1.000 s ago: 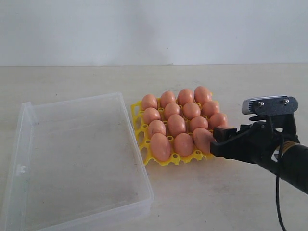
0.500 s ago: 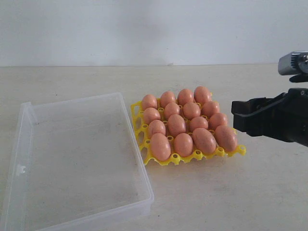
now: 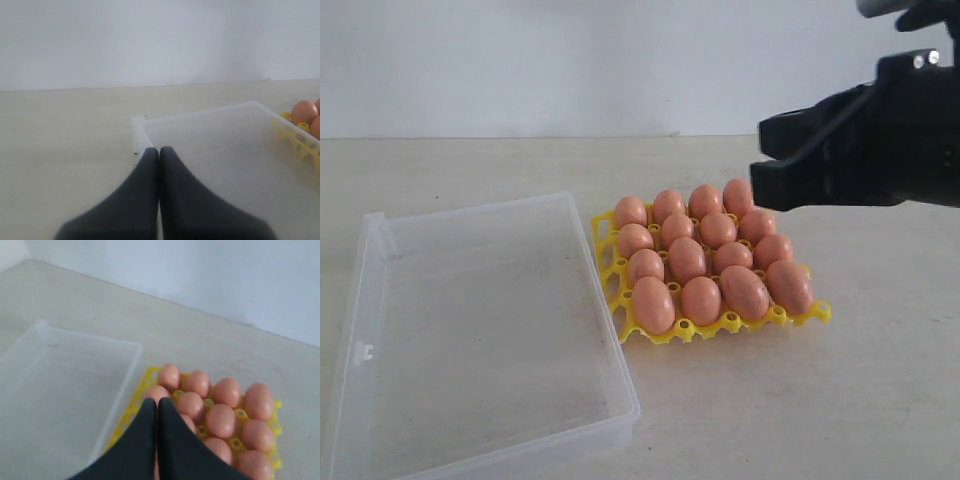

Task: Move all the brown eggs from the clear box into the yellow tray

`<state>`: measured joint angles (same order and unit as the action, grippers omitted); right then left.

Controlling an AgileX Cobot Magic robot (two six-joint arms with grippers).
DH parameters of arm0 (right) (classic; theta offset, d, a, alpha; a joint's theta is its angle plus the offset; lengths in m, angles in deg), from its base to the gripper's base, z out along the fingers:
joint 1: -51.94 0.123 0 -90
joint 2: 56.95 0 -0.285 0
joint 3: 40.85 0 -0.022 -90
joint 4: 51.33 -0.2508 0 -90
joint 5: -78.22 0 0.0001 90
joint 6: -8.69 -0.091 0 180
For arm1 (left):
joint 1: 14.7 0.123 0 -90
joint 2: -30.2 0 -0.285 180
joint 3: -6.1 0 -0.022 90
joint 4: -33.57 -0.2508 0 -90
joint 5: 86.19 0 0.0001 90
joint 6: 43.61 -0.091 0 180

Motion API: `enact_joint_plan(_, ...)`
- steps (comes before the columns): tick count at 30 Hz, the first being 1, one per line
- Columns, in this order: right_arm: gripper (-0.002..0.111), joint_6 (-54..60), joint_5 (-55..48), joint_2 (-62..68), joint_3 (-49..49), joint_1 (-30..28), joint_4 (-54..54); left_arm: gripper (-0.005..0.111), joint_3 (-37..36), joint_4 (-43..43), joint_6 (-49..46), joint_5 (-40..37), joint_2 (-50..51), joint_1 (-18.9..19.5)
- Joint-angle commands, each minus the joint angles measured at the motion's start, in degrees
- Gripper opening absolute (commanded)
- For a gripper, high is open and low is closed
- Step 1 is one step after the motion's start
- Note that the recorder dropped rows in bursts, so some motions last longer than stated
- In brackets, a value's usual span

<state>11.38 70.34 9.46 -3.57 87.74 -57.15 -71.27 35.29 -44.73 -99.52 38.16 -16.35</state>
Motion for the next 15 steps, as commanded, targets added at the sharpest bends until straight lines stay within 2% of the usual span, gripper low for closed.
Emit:
enact_joint_plan(1,0.000,2.07,2.94,2.25,-1.49,6.93,0.53,-0.004,0.15,0.31,-0.03,-0.03,-0.17,-0.23)
enact_joint_plan(4,0.000,2.07,5.74,4.10,-1.49,8.78,0.55,-0.004,0.15,0.31,-0.03,-0.03,-0.17,-0.23)
enact_joint_plan(15,0.000,2.12,11.10,3.82,-1.49,8.74,0.40,-0.004,0.15,0.31,-0.03,-0.03,-0.17,-0.23)
